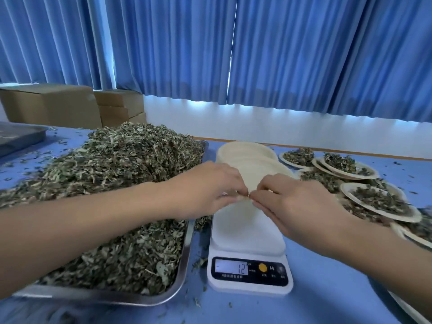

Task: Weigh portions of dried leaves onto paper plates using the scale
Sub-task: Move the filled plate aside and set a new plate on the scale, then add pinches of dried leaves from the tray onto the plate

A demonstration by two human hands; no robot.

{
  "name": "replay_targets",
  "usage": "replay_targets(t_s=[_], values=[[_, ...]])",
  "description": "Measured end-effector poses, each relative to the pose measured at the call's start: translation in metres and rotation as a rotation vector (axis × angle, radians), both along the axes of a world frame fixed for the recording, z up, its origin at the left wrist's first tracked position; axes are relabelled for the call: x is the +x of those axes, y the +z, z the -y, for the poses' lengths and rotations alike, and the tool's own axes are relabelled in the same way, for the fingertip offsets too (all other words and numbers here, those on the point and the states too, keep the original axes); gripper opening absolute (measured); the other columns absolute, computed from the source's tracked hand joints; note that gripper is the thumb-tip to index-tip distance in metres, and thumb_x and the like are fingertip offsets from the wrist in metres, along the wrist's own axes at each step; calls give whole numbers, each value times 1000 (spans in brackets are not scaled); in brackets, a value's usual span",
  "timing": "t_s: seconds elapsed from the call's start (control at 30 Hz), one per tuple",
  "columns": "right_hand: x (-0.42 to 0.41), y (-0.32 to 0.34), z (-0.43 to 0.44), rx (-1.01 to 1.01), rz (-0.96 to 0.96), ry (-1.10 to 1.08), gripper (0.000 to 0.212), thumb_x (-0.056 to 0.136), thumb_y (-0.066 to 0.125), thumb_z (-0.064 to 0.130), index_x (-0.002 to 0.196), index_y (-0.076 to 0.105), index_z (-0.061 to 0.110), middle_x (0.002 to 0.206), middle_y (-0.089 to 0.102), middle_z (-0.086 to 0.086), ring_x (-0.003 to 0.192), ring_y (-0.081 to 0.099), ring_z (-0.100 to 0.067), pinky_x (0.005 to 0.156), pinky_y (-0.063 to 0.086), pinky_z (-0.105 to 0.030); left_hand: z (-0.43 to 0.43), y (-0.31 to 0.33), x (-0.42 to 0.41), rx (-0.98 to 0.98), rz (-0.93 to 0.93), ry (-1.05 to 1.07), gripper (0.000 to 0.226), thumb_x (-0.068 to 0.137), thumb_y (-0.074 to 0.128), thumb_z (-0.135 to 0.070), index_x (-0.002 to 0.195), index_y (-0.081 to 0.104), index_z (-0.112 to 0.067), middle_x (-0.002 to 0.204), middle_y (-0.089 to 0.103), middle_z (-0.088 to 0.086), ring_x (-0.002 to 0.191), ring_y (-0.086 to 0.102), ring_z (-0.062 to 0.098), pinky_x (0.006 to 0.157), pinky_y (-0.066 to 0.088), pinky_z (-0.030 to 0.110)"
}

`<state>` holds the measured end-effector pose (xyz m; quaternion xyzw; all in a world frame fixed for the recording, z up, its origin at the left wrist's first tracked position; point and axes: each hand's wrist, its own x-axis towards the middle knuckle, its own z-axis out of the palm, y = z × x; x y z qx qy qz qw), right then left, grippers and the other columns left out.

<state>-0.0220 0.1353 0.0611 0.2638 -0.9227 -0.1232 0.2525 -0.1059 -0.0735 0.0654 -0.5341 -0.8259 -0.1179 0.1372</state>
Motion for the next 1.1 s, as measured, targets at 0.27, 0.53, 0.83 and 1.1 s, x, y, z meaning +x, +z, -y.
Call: replay_targets(t_s=[0.27, 0.53, 0.83, 1.1], values=[[24, -50, 2, -29, -3, 105, 50, 50, 90, 1, 95, 78, 20, 82, 66, 3, 60, 59, -19, 32, 41, -31, 14, -34, 25, -131, 23, 14, 26, 97, 59, -28, 122, 67, -26, 118, 63, -10, 112, 53, 10, 98, 41, 39], [18, -51, -15, -419, -84, 7, 21, 88, 72, 9, 107, 76, 17, 88, 66, 3, 58, 63, -24, 42, 50, -38, 32, -41, 13, 262, 175, 154, 23, 92, 58, -17, 107, 73, -25, 102, 68, -16, 95, 62, -1, 88, 49, 22], [-60, -77, -79, -1124, 123, -521, 23, 99, 50, 7, 91, 71, 10, 66, 70, -4, 43, 55, -6, 38, 39, -20, 48, -48, -86, 83, 271, 663, 65, 88, 58, 2, 148, 40, -17, 149, 45, 9, 129, 51, 26, 102, 46, 33], [-95, -96, -79, -990, 208, -565, 22, 96, 55, 8, 82, 72, 3, 65, 67, -6, 69, 63, -28, 68, 53, -38, 19, -69, -143, -163, 221, 705, 88, 88, 57, -2, 158, 8, -19, 164, 10, 9, 150, 14, 30, 116, 31, 45]])
